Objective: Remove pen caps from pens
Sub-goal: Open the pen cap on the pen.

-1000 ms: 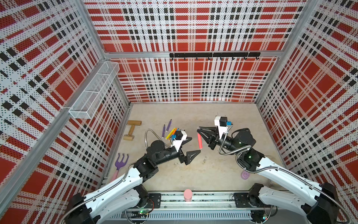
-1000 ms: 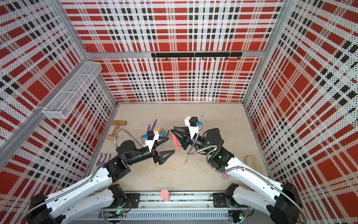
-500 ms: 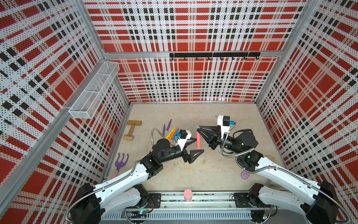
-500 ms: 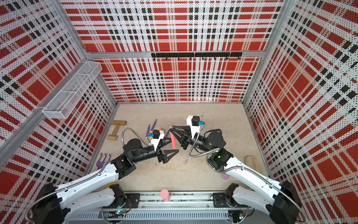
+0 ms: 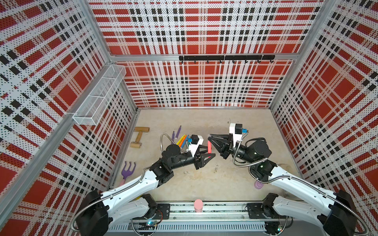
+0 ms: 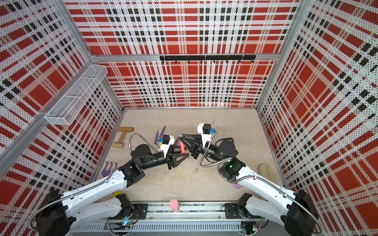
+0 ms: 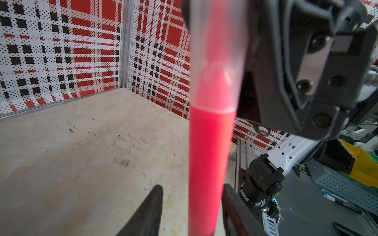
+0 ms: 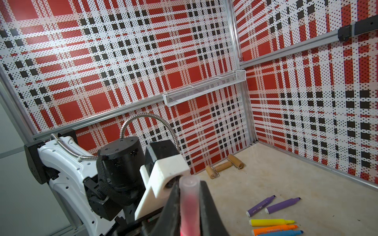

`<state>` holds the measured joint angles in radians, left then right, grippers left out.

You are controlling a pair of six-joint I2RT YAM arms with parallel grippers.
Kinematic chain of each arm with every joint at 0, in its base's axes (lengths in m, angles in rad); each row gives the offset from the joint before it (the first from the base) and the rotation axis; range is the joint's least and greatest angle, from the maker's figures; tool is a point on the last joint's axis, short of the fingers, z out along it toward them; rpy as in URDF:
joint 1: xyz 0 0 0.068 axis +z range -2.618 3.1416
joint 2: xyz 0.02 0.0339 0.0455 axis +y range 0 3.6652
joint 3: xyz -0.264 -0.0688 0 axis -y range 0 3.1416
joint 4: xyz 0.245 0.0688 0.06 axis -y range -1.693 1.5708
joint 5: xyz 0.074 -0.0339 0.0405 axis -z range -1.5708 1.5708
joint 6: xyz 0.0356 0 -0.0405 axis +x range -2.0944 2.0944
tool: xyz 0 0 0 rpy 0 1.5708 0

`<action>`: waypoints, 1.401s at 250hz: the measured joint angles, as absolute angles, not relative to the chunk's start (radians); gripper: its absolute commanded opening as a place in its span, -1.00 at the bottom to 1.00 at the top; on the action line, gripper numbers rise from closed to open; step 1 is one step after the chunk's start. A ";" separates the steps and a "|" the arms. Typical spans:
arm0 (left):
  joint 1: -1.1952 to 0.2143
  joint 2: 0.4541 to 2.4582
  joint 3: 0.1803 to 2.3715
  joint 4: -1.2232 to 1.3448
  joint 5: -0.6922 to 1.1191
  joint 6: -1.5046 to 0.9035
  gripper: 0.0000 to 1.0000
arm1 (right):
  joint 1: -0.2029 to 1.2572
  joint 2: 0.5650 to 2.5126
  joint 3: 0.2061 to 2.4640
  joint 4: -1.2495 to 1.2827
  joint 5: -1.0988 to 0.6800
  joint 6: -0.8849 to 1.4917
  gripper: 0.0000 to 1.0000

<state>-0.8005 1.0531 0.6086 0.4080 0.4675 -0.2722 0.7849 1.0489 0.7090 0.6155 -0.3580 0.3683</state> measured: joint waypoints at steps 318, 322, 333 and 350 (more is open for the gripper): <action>-0.793 1.026 0.635 0.296 0.435 -0.237 -1.00 | 0.789 1.034 0.760 0.444 -0.332 0.298 -0.11; -0.794 1.026 0.635 0.295 0.435 -0.236 -1.00 | 0.788 1.036 0.761 0.444 -0.332 0.297 -0.12; -0.797 1.029 0.635 0.290 0.433 -0.231 -1.00 | 0.789 1.038 0.761 0.442 -0.333 0.297 -0.15; -0.799 1.030 0.635 0.283 0.432 -0.226 -1.00 | 0.789 1.040 0.761 0.437 -0.333 0.295 -0.25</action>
